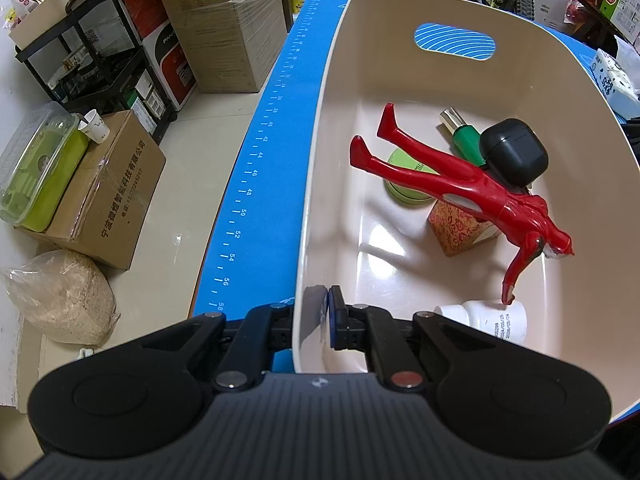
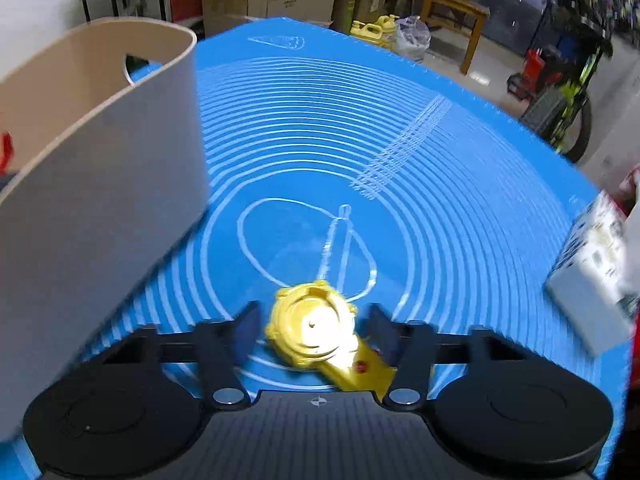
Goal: Organize rigid objects
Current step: 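Grasp the yellow plastic toy part by its round end, right gripper, then carry the yellow part into the basket and release it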
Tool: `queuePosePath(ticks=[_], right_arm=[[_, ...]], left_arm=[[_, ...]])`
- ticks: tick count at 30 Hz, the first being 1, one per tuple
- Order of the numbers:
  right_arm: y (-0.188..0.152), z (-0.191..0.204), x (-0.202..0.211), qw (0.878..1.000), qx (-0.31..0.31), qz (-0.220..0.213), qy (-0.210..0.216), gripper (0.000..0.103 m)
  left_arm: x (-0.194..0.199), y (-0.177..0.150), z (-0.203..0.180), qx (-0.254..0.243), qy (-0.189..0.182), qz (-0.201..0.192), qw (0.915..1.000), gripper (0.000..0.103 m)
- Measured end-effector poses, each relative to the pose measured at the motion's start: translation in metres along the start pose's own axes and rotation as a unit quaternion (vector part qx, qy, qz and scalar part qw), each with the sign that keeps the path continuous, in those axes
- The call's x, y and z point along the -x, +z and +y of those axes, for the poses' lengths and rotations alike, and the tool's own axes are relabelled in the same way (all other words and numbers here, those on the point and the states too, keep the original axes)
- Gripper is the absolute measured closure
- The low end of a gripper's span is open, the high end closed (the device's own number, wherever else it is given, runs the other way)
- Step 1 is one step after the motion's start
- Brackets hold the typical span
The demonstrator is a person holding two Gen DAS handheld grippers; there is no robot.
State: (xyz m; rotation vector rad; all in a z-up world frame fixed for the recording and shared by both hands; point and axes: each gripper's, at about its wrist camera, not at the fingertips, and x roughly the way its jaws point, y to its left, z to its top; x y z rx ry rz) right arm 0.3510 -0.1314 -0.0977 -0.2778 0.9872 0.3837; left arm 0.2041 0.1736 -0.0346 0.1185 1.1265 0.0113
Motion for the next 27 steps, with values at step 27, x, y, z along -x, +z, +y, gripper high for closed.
queuePosePath(ticks=[27], right_arm=[[-0.01, 0.002, 0.066, 0.994, -0.026, -0.092, -0.059, 0.052]], left_arm=[[0.0, 0.0, -0.001, 0.0, 0.0, 0.0, 1.0, 0.092]])
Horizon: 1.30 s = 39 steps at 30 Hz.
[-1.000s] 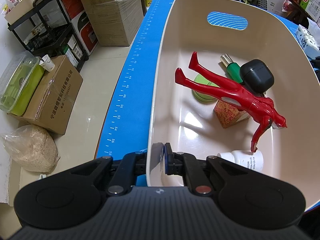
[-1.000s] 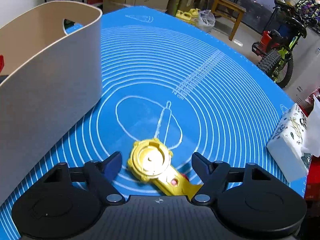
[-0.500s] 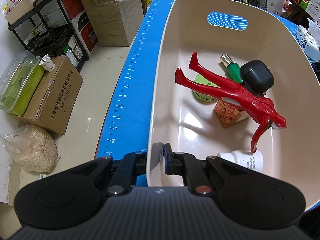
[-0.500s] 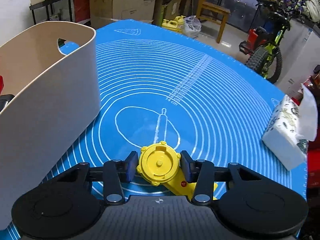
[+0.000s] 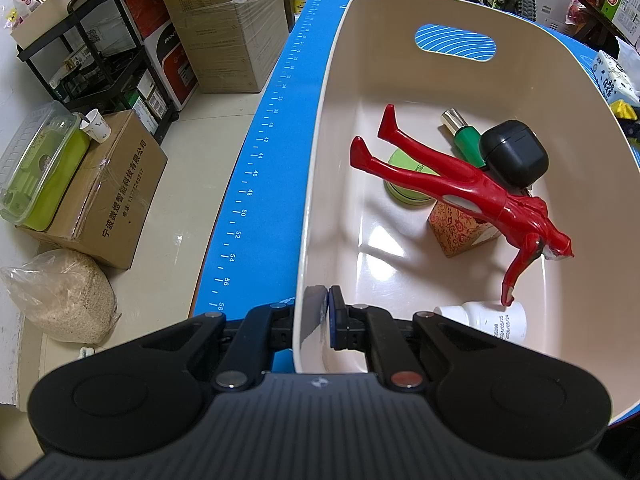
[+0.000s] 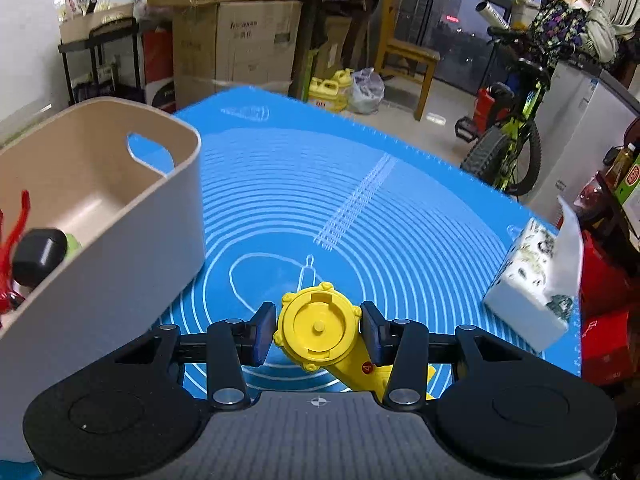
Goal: Organize rigid objects
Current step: 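Carry the yellow part into the basket and release it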
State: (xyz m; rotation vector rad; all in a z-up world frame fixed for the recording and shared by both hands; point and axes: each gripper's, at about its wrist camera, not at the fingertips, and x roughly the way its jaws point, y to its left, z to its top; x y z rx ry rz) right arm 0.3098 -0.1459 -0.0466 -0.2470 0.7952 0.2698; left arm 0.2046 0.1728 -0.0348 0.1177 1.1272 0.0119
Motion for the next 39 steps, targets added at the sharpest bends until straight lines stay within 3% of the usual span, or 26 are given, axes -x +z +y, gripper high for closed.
queuePosePath(ticks=[13, 24, 30, 39], right_arm=[[0.033, 0.018, 0.053, 0.998, 0.015, -0.068, 0.011, 0.052], [0.087, 0.092, 0.096, 0.987, 0.075, -0.127, 0.063, 0.052], [0.102, 0.146, 0.081, 0.986, 0.097, -0.107, 0.084, 0.052], [0.092, 0.198, 0.027, 0.991, 0.104, -0.027, 0.076, 0.052]], left_arm=[[0.0, 0.0, 0.0, 0.0, 0.0, 0.0, 1.0, 0.092], [0.001, 0.0, 0.0, 0.0, 0.0, -0.001, 1.0, 0.093], [0.002, 0.001, 0.005, 0.001, -0.001, -0.001, 1.0, 0.093], [0.003, 0.001, 0.003, 0.003, -0.001, -0.001, 1.0, 0.093]])
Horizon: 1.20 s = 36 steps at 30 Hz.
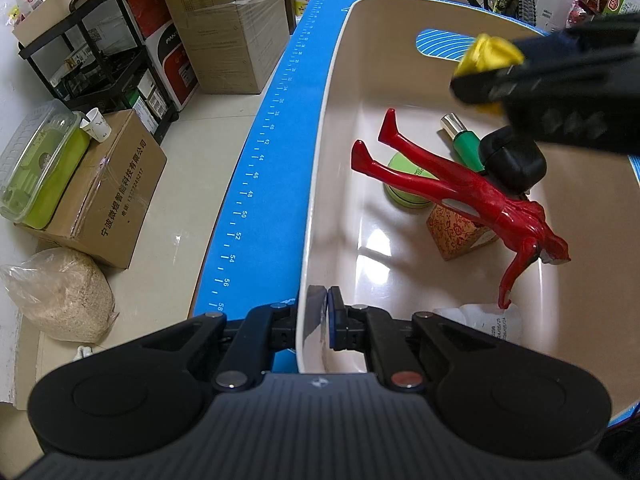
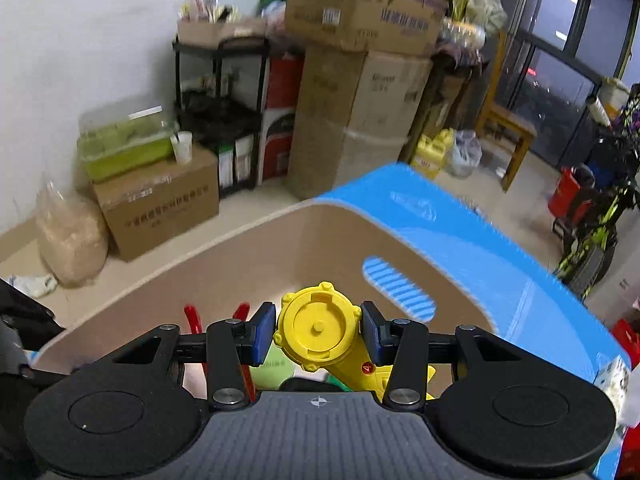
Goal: Organize rigid objects
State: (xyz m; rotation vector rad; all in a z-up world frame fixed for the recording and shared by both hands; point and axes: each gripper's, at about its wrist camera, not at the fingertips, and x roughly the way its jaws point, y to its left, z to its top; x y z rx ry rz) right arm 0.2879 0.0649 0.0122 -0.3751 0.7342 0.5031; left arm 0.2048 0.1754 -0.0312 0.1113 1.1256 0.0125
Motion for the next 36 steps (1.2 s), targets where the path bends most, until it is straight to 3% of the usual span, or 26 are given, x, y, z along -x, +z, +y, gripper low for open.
queuePosePath(ticks=[4, 11, 22, 23, 25, 26, 27, 36], right_arm=[[-0.009, 0.006, -0.017, 1.0, -0.003, 0.028, -0.007, 0.051], [-0.008, 0.007, -0.022, 0.999, -0.009, 0.035, -0.015, 0.051], [-0.013, -0.001, -0.009, 0.998, -0.046, 0.03, -0.008, 0.02], [-0.013, -0.001, -0.005, 0.998, -0.05, 0.027, -0.008, 0.018], [-0.013, -0.003, 0.004, 0.998, -0.055, 0.018, -0.01, 0.009], [-0.013, -0.004, 0.009, 0.998, -0.057, 0.013, -0.012, 0.008], [-0.014, -0.005, 0.015, 0.998, -0.06, 0.008, -0.013, 0.007], [-0.024, -0.034, 0.072, 0.993, -0.115, -0.018, -0.029, 0.003]], left_arm=[[0.0, 0.0, 0.0, 0.0, 0.0, 0.0, 1.0, 0.093], [-0.001, 0.0, 0.0, 0.0, 0.001, 0.001, 1.0, 0.092], [0.003, 0.0, -0.003, 0.008, 0.007, -0.011, 0.9999, 0.089], [0.005, 0.001, -0.003, 0.009, 0.01, -0.012, 0.9998, 0.086], [0.01, 0.001, -0.005, 0.01, 0.025, -0.021, 0.9994, 0.041], [0.014, 0.001, -0.006, 0.011, 0.03, -0.032, 0.999, 0.033], [0.02, 0.001, -0.007, 0.013, 0.033, -0.045, 0.9984, 0.03], [0.059, 0.007, -0.029, 0.014, 0.035, -0.096, 0.9947, 0.026]])
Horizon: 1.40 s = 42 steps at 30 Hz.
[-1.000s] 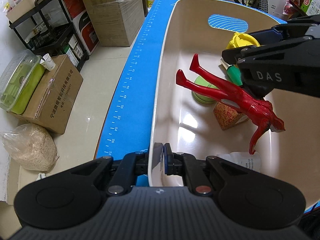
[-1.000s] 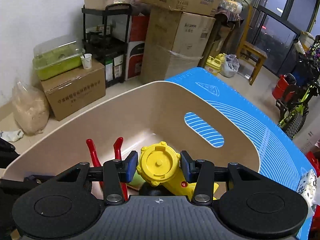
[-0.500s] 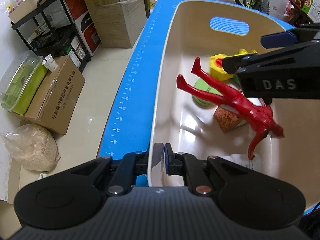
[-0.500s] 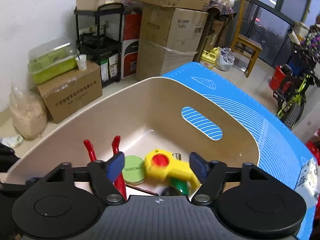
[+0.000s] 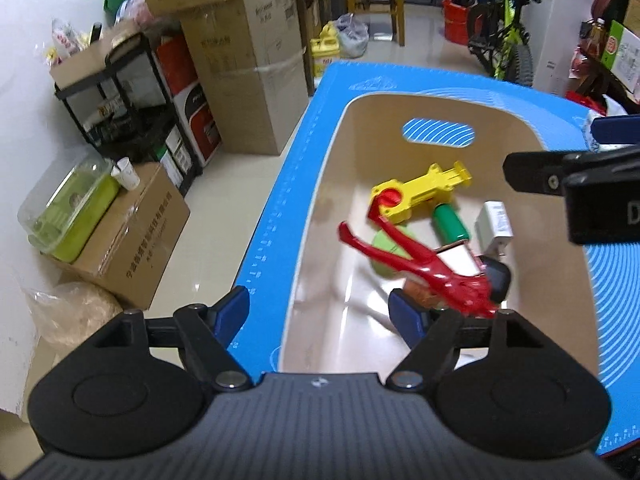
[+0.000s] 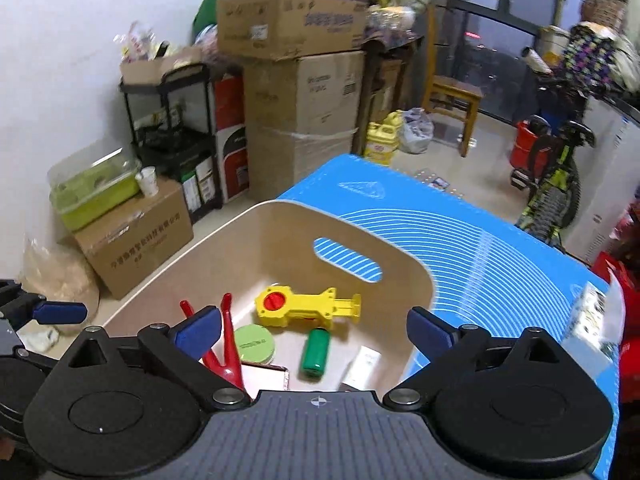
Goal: Organize rigid objects
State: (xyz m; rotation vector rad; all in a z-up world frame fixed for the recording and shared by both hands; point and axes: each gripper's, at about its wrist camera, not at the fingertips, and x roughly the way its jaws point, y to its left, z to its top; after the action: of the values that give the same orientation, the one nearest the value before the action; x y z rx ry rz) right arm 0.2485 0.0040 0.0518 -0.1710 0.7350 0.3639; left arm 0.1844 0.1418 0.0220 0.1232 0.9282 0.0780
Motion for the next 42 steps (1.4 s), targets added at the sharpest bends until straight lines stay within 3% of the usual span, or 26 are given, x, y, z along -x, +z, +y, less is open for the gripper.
queuePosePath(ticks=[13, 22, 33, 42], right_arm=[[-0.026, -0.048, 0.097, 0.997, -0.066, -0.039, -0.034, 0.002], [-0.059, -0.077, 0.172, 0.992, -0.094, -0.064, -0.061, 0.002], [-0.126, -0.095, 0.233, 0.987, -0.122, -0.074, -0.081, 0.002], [-0.181, -0.094, 0.253, 0.982, -0.136, -0.078, -0.102, 0.002]], left_arm=[[0.078, 0.002, -0.037, -0.007, 0.003, -0.059, 0.9983, 0.026], [0.122, -0.015, -0.07, -0.005, -0.007, -0.087, 0.9961, 0.026], [0.148, -0.053, -0.103, -0.025, -0.022, -0.108, 0.9936, 0.026], [0.15, -0.085, -0.115, -0.022, -0.032, -0.119, 0.9921, 0.026]])
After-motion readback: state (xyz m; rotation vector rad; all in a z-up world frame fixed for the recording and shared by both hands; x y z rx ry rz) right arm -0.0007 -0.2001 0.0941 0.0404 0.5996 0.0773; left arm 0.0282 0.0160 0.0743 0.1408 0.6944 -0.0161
